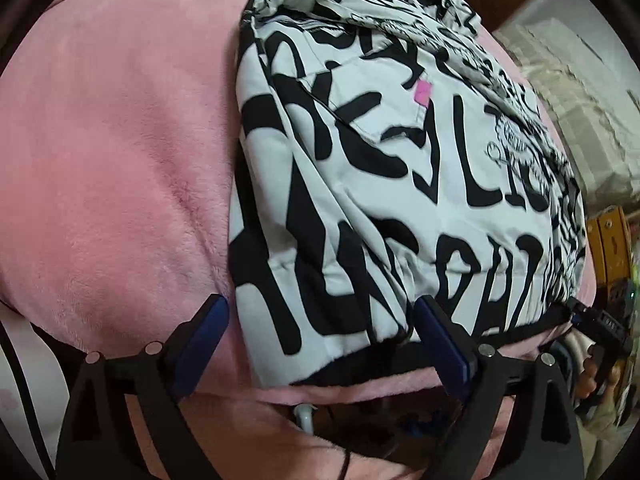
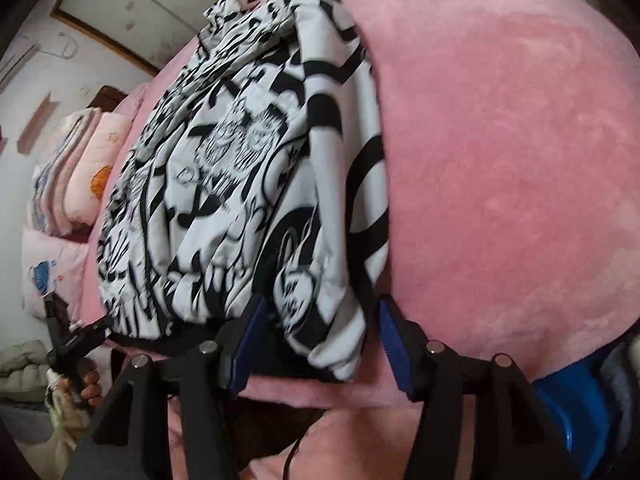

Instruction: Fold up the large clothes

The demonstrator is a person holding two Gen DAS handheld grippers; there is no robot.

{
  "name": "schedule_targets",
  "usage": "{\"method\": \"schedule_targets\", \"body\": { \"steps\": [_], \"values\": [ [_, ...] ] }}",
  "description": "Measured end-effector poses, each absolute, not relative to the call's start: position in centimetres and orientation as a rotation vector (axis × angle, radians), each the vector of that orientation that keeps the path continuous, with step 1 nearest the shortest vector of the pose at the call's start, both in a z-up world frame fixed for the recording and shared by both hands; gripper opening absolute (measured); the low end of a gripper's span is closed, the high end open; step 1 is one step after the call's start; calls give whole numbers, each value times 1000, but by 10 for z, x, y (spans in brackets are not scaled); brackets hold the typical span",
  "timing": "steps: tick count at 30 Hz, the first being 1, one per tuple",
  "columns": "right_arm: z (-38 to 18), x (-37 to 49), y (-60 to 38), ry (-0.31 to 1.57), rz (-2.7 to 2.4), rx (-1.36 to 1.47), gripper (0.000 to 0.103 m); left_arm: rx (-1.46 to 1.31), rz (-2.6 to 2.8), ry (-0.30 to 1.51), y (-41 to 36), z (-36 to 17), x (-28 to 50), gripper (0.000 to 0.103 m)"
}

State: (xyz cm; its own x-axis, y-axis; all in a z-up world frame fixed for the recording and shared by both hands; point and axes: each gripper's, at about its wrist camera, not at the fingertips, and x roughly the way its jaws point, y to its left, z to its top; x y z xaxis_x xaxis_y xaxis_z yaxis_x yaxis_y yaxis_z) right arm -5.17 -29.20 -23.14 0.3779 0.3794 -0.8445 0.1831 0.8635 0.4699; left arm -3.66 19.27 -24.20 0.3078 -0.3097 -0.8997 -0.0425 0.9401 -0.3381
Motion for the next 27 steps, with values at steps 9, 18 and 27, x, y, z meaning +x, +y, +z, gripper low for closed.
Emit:
{"method": "schedule_targets", "body": {
  "steps": [9,18,27],
  "values": [
    [-237,-53,-289,1227,145,568,58,-409,-192,1268,202,-248,-31,90],
    [-214,-50,-272,1171,154,424,13,-294,-234,1294,173,-221,-24,23],
    [-121,-25,-283,963,227,471,8,-584,-316,1083,188,-123,16,19]
  ]
}}
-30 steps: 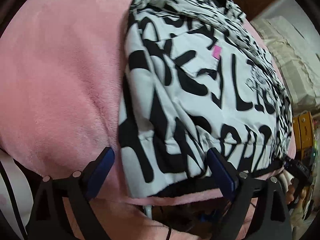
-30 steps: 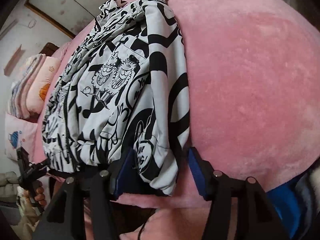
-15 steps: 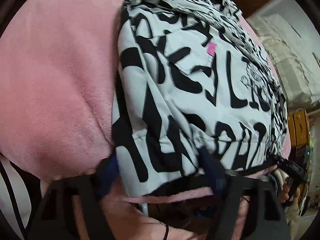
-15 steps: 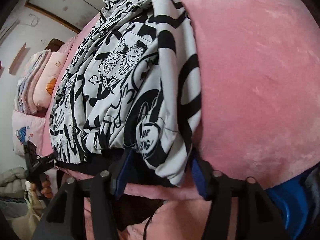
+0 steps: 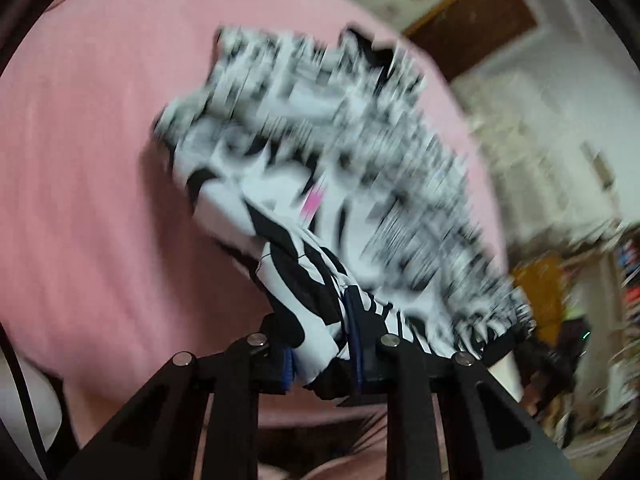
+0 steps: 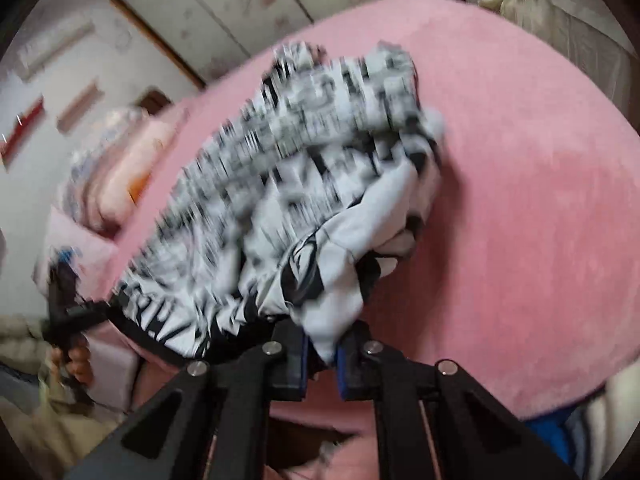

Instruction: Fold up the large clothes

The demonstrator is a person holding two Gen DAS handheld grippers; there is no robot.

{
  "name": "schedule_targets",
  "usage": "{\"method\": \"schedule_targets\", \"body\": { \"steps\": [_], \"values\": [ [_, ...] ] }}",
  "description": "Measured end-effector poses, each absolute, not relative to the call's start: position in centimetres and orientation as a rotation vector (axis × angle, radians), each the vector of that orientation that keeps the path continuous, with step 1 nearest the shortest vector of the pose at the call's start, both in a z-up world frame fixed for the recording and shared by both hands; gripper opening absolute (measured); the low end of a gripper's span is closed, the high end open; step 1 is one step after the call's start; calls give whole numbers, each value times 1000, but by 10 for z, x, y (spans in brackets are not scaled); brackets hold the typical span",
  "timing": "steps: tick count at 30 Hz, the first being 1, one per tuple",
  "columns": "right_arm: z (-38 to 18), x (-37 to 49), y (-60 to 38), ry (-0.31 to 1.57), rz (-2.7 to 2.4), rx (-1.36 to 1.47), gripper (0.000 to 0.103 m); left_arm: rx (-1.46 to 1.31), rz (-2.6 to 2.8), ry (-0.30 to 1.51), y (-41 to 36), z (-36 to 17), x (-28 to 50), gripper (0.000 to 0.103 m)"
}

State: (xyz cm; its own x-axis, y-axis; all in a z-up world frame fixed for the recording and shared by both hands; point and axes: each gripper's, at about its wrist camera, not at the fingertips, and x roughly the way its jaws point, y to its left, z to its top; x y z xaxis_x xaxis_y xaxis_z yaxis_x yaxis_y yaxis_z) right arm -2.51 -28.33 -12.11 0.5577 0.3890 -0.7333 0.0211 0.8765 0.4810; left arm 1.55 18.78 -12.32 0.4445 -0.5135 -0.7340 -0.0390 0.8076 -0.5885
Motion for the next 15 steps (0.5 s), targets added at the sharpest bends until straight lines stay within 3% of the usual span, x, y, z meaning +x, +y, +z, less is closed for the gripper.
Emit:
{"method": "schedule_targets", "body": {
  "steps": [8,12,15],
  "values": [
    [-30,115,-300,724,279,530,8,-642,-297,895,189,-64,178,19],
    [-35,222,-297,700,198,510,9,-611,-211,912,175,-90,278,22],
    [-73,289,-296,771,113,511,15,-571,-144,1063,163,-134,342,30]
  ]
}}
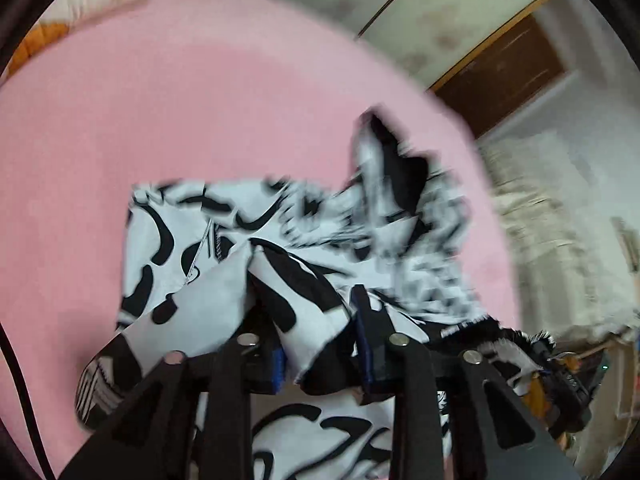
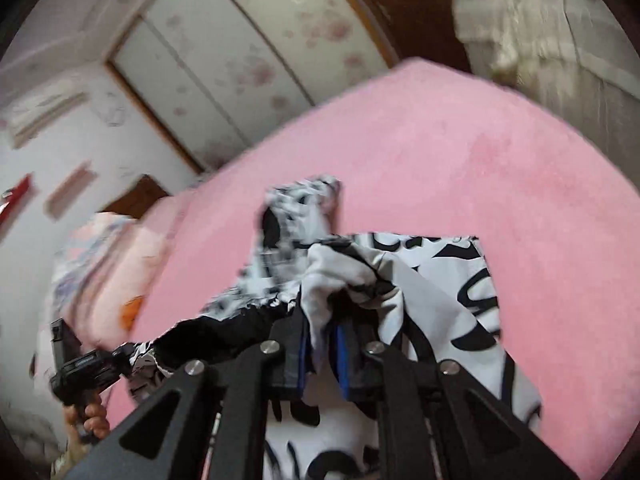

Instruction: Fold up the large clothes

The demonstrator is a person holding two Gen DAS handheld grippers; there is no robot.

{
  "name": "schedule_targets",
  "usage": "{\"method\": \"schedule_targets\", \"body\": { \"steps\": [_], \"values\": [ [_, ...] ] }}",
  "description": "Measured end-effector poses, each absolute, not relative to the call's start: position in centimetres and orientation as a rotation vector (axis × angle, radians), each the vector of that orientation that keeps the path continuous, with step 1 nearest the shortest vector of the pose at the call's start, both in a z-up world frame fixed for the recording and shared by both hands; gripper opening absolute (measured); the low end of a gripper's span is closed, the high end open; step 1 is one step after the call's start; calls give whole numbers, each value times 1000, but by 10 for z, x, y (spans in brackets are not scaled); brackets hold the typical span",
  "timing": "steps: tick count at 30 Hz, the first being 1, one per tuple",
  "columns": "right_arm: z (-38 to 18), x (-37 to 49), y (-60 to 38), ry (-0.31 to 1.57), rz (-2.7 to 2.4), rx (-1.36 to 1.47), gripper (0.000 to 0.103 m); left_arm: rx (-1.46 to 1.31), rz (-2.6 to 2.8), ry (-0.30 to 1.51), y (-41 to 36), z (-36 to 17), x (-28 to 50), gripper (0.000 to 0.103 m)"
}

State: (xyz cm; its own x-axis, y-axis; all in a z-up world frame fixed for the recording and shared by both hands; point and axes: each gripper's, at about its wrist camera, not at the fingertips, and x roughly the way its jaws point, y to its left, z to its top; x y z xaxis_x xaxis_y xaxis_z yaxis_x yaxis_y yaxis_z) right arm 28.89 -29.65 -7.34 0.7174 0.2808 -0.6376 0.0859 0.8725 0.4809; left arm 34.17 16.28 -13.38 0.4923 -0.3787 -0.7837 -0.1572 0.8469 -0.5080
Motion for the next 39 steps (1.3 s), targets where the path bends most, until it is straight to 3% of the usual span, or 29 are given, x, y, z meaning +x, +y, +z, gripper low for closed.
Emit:
{"method": "schedule_targets", "body": {
  "steps": [3,5,8,16,18,19,22,26,34,36,37,39],
  "values": [
    [-116,329,-297,913,33,483,31,-512,-123,1200,154,-166,372,32],
    [-126,332,-301,938,69,492,50,-486,-169,1184,154,-165,374,36],
    [-125,321,-310,919,134,507,66,-509,-278,1146,160,-156,370,44],
    [-132,328,-320,954,64,344,67,-589,-429,1086,174,-126,363,46],
    [-142,337,-319,993,66,337,67,-614,-486,1095,177,-124,360,58],
    [-146,341,-319,1004,59,328,67,-661,-541,1093,180,-124,359,71],
    [-160,356,-313,1050,40,297,67,-691,-582,1049,185,-111,359,75],
    [-178,372,-308,1110,25,273,67,-504,-478,992,183,-93,363,90],
    [-188,375,-305,1089,22,239,65,-89,-264,1161,147,-163,396,88],
    [-189,374,-307,1087,23,250,53,-61,-229,1192,142,-182,402,75],
    [-190,373,-308,1093,29,259,40,-64,-217,1209,141,-194,406,55],
    [-191,372,-307,1097,27,256,25,-71,-179,1215,141,-202,408,39]
  ]
}}
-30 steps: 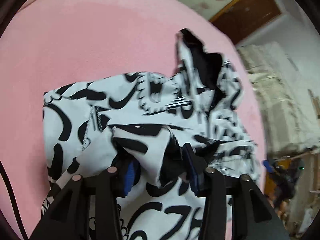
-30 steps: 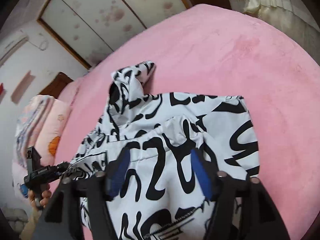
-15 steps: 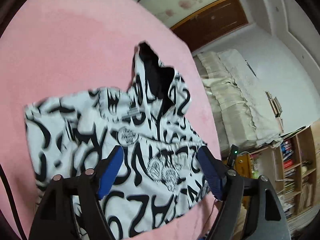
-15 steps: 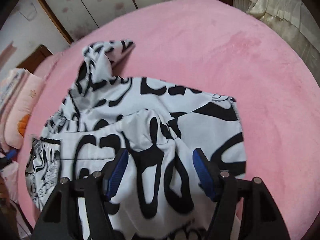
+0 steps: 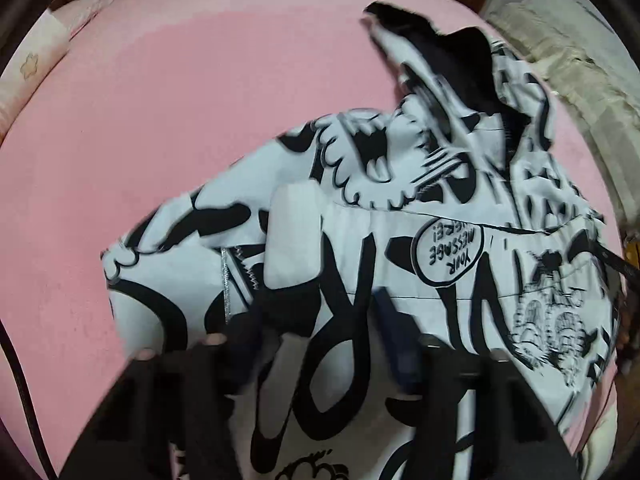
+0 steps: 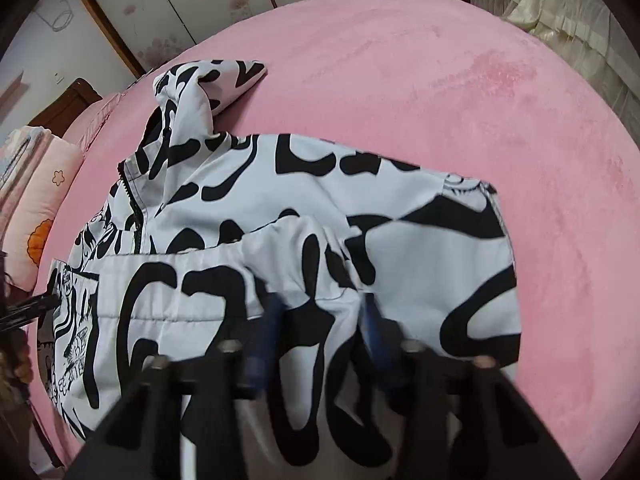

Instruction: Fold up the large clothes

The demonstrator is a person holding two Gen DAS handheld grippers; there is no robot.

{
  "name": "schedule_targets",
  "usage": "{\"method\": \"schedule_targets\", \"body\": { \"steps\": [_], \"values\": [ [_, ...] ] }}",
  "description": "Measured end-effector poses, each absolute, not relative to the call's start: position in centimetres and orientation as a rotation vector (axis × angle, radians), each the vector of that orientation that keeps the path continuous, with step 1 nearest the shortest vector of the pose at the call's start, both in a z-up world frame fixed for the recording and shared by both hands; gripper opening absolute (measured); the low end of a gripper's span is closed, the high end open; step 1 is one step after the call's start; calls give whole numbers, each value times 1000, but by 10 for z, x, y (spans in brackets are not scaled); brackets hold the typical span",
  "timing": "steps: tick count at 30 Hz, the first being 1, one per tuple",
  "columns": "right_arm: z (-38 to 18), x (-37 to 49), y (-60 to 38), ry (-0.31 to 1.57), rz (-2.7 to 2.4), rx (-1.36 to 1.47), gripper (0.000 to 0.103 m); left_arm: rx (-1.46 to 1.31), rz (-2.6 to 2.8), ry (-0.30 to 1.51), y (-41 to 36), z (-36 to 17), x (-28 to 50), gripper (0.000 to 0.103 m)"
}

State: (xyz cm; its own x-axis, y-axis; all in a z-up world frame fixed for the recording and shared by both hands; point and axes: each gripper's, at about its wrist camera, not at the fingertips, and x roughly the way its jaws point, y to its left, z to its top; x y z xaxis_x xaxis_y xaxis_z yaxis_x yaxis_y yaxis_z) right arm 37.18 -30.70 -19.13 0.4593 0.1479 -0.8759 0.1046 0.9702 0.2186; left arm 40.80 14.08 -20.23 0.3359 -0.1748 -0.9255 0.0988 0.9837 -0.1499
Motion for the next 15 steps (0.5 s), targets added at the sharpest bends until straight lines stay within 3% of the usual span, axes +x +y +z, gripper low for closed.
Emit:
{"method": "schedule_targets", "body": {
  "steps": [1,2,9,12,15],
  "values": [
    [-190,370,-305,1089,12,233,14,-65,-151,1192,142,-200,405,21],
    [-187,366,-304,1071,-1,211,10,-43,-118,1164,141,-195,401,10],
    [-139,343,-307,845,-44,252,8,-63,-61,968,148,-144,385,7],
    [-134,355,-302,793,-74,237,8,-49,-9,969,147,-153,397,7],
    [-164,382,-299,864,-127,205,8,-33,44,1023,142,-192,416,8]
  ]
}}
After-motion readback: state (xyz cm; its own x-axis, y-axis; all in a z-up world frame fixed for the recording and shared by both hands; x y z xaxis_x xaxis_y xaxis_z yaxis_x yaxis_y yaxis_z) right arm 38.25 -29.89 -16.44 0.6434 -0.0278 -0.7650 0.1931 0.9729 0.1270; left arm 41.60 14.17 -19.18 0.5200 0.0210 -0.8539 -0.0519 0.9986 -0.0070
